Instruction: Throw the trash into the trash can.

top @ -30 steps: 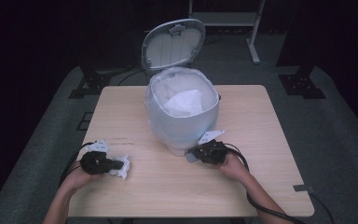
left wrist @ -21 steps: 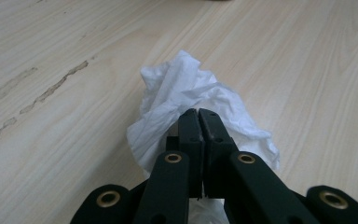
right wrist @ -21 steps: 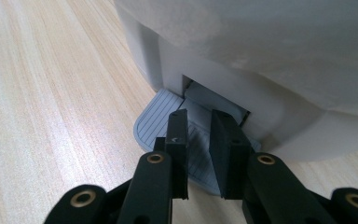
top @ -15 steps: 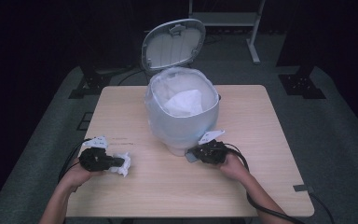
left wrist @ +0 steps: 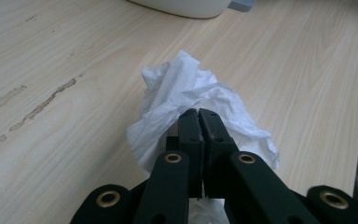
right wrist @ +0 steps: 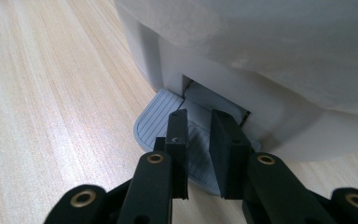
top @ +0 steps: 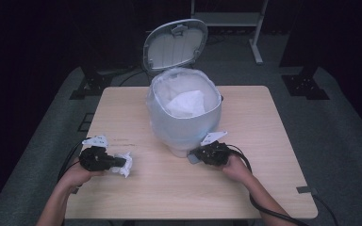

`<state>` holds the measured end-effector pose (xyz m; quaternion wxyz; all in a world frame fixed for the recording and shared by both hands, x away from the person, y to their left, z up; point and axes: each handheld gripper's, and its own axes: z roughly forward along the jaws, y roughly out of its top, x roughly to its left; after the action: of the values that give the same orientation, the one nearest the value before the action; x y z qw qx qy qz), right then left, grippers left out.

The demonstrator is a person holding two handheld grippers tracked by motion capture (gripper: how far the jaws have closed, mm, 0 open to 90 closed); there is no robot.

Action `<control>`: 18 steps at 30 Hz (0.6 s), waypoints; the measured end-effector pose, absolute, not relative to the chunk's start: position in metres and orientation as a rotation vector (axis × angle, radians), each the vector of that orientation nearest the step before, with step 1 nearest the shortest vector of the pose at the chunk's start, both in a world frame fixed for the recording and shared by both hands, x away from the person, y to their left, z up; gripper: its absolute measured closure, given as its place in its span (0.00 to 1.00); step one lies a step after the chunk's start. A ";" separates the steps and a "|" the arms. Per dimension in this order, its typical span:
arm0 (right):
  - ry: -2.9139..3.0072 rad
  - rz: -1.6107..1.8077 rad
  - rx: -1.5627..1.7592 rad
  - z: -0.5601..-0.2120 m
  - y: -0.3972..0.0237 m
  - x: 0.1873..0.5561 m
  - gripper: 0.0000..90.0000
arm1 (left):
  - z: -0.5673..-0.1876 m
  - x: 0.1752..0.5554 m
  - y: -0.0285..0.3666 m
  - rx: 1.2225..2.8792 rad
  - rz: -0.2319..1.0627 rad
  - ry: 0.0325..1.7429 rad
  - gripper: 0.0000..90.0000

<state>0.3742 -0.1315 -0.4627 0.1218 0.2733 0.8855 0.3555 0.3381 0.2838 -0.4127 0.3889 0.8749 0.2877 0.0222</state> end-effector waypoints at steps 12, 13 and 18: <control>2.589 1.039 0.789 -0.463 -0.132 0.375 0.85 | -0.397 0.339 0.277 2.212 0.030 0.696 0.98; 2.589 1.039 0.790 -0.463 -0.132 0.375 0.85 | -0.395 0.339 0.276 2.219 0.032 0.692 0.98; 2.590 1.040 0.790 -0.463 -0.132 0.375 0.85 | -0.388 0.338 0.275 2.221 0.032 0.688 0.98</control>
<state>0.3748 -0.1316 -0.4626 0.1203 0.2702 0.8865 0.3559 0.3380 0.2754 -0.3881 0.3970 0.8766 0.2718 0.0126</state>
